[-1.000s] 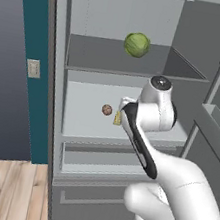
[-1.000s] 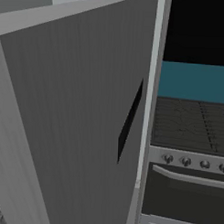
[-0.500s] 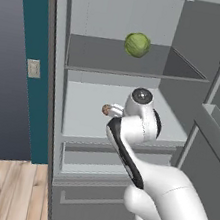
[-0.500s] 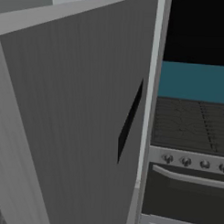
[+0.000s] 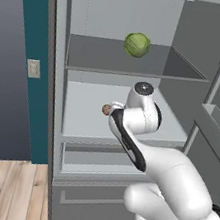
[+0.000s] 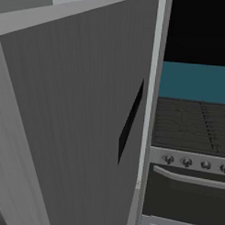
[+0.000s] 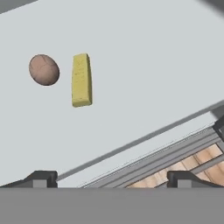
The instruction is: Pick the egg and butter from the fridge and place them by the bowl for mixing.
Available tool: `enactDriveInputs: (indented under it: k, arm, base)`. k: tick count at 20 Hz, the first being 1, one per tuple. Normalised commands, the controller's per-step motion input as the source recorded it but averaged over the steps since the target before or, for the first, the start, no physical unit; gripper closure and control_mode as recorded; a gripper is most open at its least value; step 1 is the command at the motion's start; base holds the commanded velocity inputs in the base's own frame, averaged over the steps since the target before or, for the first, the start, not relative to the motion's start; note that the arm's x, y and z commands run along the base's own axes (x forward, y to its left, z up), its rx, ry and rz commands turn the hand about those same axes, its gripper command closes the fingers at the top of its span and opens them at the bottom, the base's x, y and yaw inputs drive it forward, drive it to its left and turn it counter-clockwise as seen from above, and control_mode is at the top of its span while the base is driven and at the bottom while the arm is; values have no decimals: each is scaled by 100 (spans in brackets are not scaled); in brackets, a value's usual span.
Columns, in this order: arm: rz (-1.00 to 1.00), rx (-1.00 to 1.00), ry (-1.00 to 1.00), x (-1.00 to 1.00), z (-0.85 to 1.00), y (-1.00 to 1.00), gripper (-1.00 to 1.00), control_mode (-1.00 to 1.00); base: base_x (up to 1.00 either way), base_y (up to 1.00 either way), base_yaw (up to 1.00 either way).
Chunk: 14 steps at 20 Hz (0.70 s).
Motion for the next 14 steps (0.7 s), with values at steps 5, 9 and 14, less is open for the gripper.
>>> enactDriveInputs:
  k: [5, 9, 14]
  arm:
    - [16, -1, 1, 2, -9, -16, -100, -100]
    - [6, -4, 0, 5, -14, 0, -100, -100]
    - [3, -2, 0, 28, -8, 0, -100, -100]
  base:
    - [0, 0, 0]
    - [0, 0, 0]
    - [0, 0, 0]
